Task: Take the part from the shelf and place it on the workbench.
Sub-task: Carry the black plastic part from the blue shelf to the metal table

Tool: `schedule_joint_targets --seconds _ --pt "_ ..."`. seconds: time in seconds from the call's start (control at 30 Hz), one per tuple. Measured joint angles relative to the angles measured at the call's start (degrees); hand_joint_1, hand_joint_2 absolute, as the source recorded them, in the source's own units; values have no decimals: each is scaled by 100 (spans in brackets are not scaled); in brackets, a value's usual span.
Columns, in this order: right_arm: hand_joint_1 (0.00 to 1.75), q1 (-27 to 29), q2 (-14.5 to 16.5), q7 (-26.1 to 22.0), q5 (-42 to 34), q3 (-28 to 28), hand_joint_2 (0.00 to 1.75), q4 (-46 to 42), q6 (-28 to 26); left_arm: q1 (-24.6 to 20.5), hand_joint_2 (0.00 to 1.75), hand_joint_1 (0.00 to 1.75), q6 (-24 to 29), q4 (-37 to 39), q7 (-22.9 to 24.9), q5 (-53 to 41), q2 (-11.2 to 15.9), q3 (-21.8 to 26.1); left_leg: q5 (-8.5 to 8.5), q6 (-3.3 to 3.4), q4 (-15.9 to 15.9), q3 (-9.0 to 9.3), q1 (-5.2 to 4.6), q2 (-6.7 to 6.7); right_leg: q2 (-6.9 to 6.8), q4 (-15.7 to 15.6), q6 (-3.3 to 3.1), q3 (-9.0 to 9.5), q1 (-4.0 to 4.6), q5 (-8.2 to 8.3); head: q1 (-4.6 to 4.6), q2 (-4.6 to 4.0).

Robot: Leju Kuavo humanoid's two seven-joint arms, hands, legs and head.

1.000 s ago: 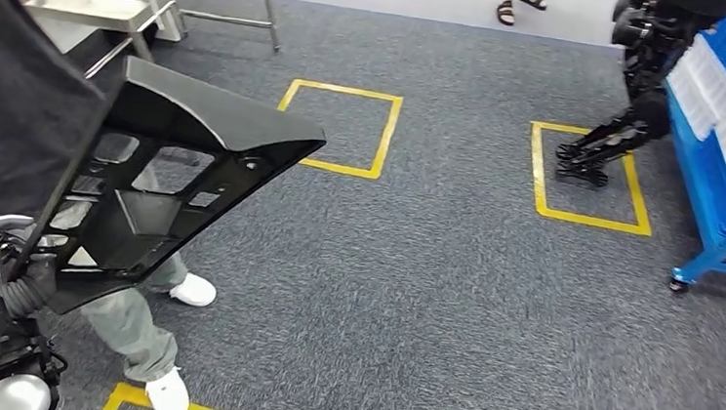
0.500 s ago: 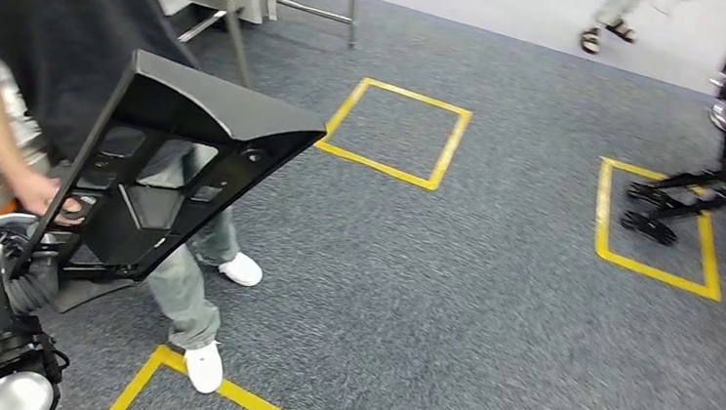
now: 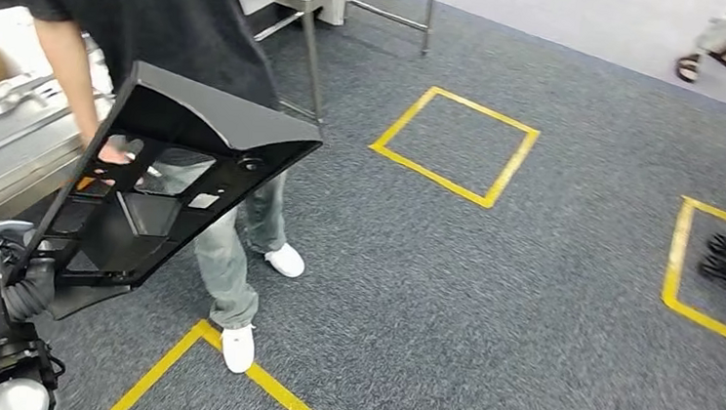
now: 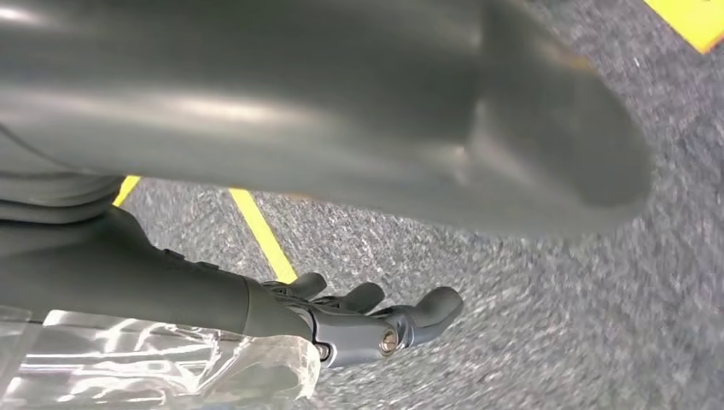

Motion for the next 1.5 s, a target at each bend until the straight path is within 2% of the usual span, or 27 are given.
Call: schedule_joint_targets --seconds 0.07,0.13,0.2,0.23,0.3,0.33,0.4,0.47,0.53,0.57,0.6,0.63,0.7,0.77,0.83,0.9,0.97,1.03,1.07,1.1,1.17,1.23,1.27,1.33,1.37,1.43,1.5 --pt "0 19 -1 3 0 2 0 0 6 20 175 175 0 1 16 -26 0 4 -25 -29 263 -129 13 39 -161 2 1 7 6 -20 -3 0" --pt "0 23 1 2 0 2 0 0 22 30 175 175 0 1 18 -58 0 8 303 -38 -400 226 18 173 -306 3 29 39 6 -52 -6 0" --pt "0 22 -1 -3 -2 2 0 0 36 28 175 175 0 0 16 -73 0 15 558 4 -1189 653 -18 429 -423 6 83 89 35 -100 -4 0" --pt "0 20 -3 -7 -3 2 0 0 38 27 175 175 0 -1 14 -72 0 19 600 39 -1384 758 -40 496 -473 7 112 111 49 -122 1 0" --pt "0 10 -3 -14 -2 2 0 0 40 27 175 175 0 -1 -2 -69 0 24 601 116 -1439 778 -68 409 -580 1 169 143 62 -154 12 0" --pt "0 3 -2 -21 -1 2 0 0 41 28 175 175 0 -1 -14 -68 0 26 608 149 -1446 779 -62 341 -578 11 201 152 49 -177 14 0" --pt "0 -8 2 -44 4 2 0 0 48 11 175 175 0 -1 -44 -62 0 28 627 216 -1470 792 -32 210 -357 251 258 68 16 -351 22 0" --pt "0 3 2 -59 7 5 0 0 58 -18 175 175 0 -1 -66 -52 -7 25 631 263 -1475 799 -19 77 -60 976 288 -277 -5 -718 39 0" --pt "0 23 3 -60 5 8 0 0 69 -30 175 175 0 0 -78 -47 -13 22 627 283 -1473 799 -23 -80 16 1695 301 -669 -9 -951 47 0" --pt "0 28 3 -60 3 8 0 0 74 -30 175 175 0 1 -84 -40 -14 23 626 285 -1472 803 -24 -166 22 1785 301 -747 -11 -908 48 0" --pt "0 29 2 -60 1 8 0 0 78 -31 175 175 0 2 -92 -28 -15 23 625 283 -1471 814 -21 -255 36 1617 298 -701 -17 -745 48 0" --pt "0 27 0 -60 -1 8 0 0 79 -33 175 175 0 2 -103 -13 -16 22 623 279 -1470 830 -14 -342 93 1258 294 -554 -27 -513 49 0" --pt "0 22 -9 -60 -2 8 0 0 79 -41 175 175 0 4 -121 16 -17 22 612 248 -1461 847 -7 -502 391 428 282 -195 -61 -126 49 0" --pt "0 20 -19 -60 1 8 0 0 78 -44 175 175 0 6 -134 24 -19 24 616 180 -1463 822 3 -638 578 67 259 -37 -61 -31 48 0" --pt "0 9 -16 -60 7 8 0 0 78 -34 175 175 0 8 -139 20 -20 27 637 101 -1483 786 29 -749 459 29 201 -19 -42 -22 48 0" --pt "0 -7 -16 -60 13 8 0 0 78 -37 175 175 0 10 -140 18 -19 31 528 49 -1312 683 24 -532 303 -15 127 -1 -52 6 32 0" --pt "0 -6 -24 -60 15 8 0 0 79 -57 175 175 0 14 -141 16 -18 30 195 11 -678 375 11 -144 141 -36 77 14 -44 6 9 0" --pt "0 10 -30 -60 14 8 0 0 80 -58 175 175 0 28 -140 17 -17 27 -95 -28 83 -2 24 0 -26 -35 56 20 -25 -14 2 0" --pt "0 14 -30 -60 14 8 0 0 82 -52 175 175 0 39 -140 19 -17 26 -104 -44 232 -80 32 24 -110 -34 58 26 -23 -26 1 0" --pt "0 14 -30 -60 14 8 0 0 86 -48 175 175 0 49 -140 18 -17 26 -13 -58 153 -42 38 50 -189 -33 66 38 -23 -41 -1 0" --pt "0 9 -28 -60 14 8 0 0 98 -55 175 175 0 60 -140 7 -17 26 349 -75 -597 349 45 242 -329 -31 107 88 -23 -82 -4 0" --pt "0 3 -33 -60 14 8 0 0 107 -73 175 175 0 65 -137 -14 -17 25 571 -24 -1265 694 14 464 -441 -21 170 142 13 -139 1 0" --pt "0 -4 -36 -60 14 8 0 0 112 -79 175 175 0 68 -132 -27 -17 24 592 18 -1398 755 -3 509 -489 -20 200 164 36 -162 9 0" --pt "0 -22 -37 -60 16 8 0 -1 130 -84 175 175 0 75 -112 -60 -17 23 584 114 -1418 748 -29 387 -597 -28 247 195 38 -194 28 0" --pt "0 -32 -36 -60 17 8 0 -1 140 -87 175 175 0 78 -100 -77 -17 22 589 147 -1425 751 -31 321 -571 -1 274 200 21 -232 32 0" --pt "0 -41 -34 -60 20 10 0 -2 155 -117 175 175 0 81 -77 -105 -17 21 603 220 -1440 767 -15 191 -333 356 314 59 -15 -464 42 0" --pt "0 -32 -32 -57 22 14 0 -2 167 -147 175 175 0 87 -47 -128 -20 14 604 266 -1442 771 -11 60 -54 1157 324 -339 -26 -834 56 0"
